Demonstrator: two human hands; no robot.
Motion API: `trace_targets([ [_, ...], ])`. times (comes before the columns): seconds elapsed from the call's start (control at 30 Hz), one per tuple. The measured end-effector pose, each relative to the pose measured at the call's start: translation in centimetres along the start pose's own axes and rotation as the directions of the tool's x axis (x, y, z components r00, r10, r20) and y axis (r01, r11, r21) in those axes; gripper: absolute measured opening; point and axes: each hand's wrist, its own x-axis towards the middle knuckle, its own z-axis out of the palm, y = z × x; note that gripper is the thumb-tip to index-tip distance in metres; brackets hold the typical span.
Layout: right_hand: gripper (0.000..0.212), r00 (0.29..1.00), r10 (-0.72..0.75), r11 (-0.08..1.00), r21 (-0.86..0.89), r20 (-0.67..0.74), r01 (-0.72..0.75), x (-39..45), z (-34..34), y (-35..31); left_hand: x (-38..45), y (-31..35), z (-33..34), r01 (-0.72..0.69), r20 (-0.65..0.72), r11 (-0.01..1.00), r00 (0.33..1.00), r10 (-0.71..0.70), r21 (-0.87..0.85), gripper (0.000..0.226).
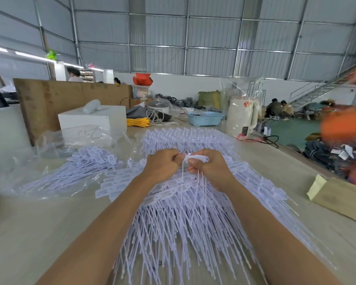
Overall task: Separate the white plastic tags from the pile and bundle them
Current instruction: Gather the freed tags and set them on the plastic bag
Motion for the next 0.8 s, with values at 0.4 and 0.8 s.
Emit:
trace_targets([
  [0.4,0.015,0.969,-0.227,0.904,-0.393,-0.101,0.171,-0.3,-0.2,-0.3,1.2,1.9,-1.2,0.434,0.244,0.797,0.9,-0.361,-0.421,0.043],
  [0.8,0.013,0.943,0.279,0.32,0.943,-0.181,0.087,1.0,-6.3,-1.8,0.0,0.0,-0.2,0.131,0.076,0.978,0.99,-0.12,-0.16,0.029],
])
